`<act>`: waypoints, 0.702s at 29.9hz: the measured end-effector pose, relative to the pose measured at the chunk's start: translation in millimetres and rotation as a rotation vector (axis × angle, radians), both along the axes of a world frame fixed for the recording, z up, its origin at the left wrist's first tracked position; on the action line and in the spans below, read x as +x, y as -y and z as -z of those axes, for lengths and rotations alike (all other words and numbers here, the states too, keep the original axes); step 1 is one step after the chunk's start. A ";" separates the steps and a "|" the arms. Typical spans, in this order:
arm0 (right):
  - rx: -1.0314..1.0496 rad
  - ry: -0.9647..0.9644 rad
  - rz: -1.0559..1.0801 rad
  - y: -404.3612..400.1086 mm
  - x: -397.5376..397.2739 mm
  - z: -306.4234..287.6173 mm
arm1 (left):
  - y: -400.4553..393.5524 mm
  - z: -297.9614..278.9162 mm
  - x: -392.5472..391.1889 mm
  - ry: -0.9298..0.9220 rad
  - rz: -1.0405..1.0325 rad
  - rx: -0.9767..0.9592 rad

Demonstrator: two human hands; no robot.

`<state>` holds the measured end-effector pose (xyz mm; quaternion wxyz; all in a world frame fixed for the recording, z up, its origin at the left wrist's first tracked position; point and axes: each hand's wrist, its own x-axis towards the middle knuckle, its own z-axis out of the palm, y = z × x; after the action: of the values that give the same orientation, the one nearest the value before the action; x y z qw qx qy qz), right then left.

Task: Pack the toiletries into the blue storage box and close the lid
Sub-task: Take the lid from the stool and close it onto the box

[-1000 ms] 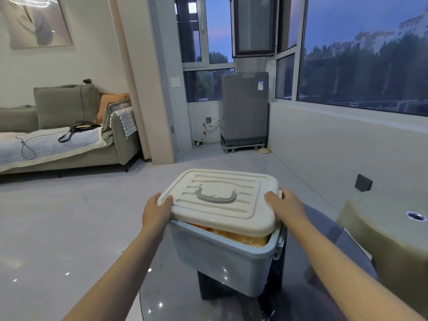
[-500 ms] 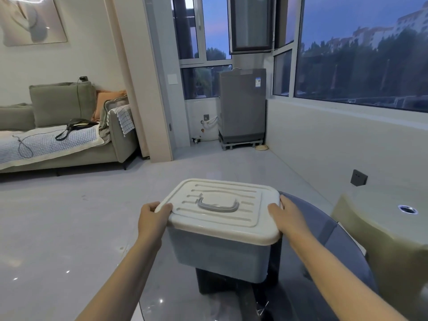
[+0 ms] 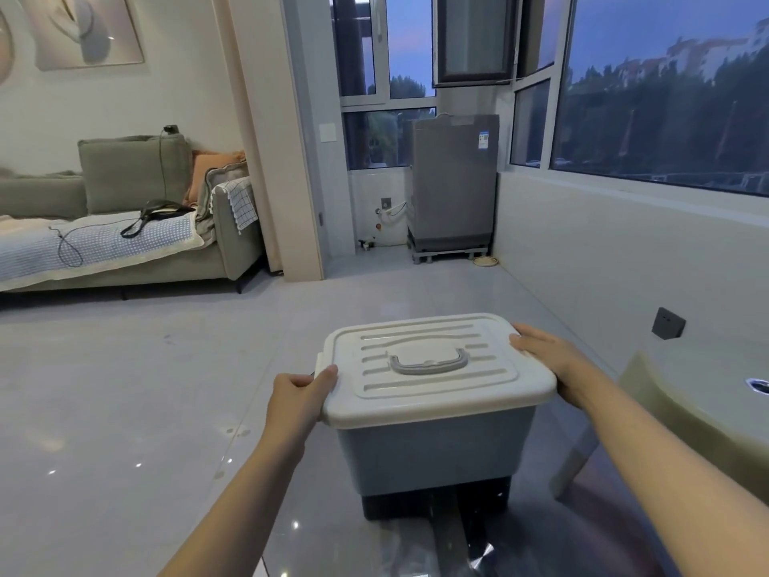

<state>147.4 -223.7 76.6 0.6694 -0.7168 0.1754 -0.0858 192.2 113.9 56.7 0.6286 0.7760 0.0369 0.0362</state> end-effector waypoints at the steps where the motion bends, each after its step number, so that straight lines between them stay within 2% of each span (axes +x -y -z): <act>1: 0.030 -0.013 -0.009 0.4 -1.5 3.0 | 1.1 -1.8 3.0 -0.013 0.004 -0.023; 5: 0.202 -0.140 -0.014 1.6 -4.9 11.8 | 5.3 -3.6 5.3 -0.187 0.041 -0.201; 9: 0.228 -0.138 0.036 4.3 -6.3 15.1 | 4.2 1.5 3.7 -0.315 0.043 -0.288; 13: 0.217 -0.075 0.048 7.5 -8.0 20.5 | 3.4 -4.1 6.1 -0.182 0.007 -0.220; 16: 0.057 -0.023 0.101 8.7 -6.8 19.7 | 6.1 -9.3 3.6 -0.045 -0.131 -0.095; 19: -0.100 0.020 0.108 6.1 -8.2 18.2 | 10.6 -10.8 3.0 -0.033 -0.075 -0.029; 21: -0.116 0.033 0.095 2.6 -9.9 20.6 | 14.0 -9.5 5.8 -0.040 -0.077 0.040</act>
<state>137.5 -226.3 56.0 0.6246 -0.7439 0.1928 -0.1393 198.0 99.8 66.2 0.6104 0.7869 0.0786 0.0454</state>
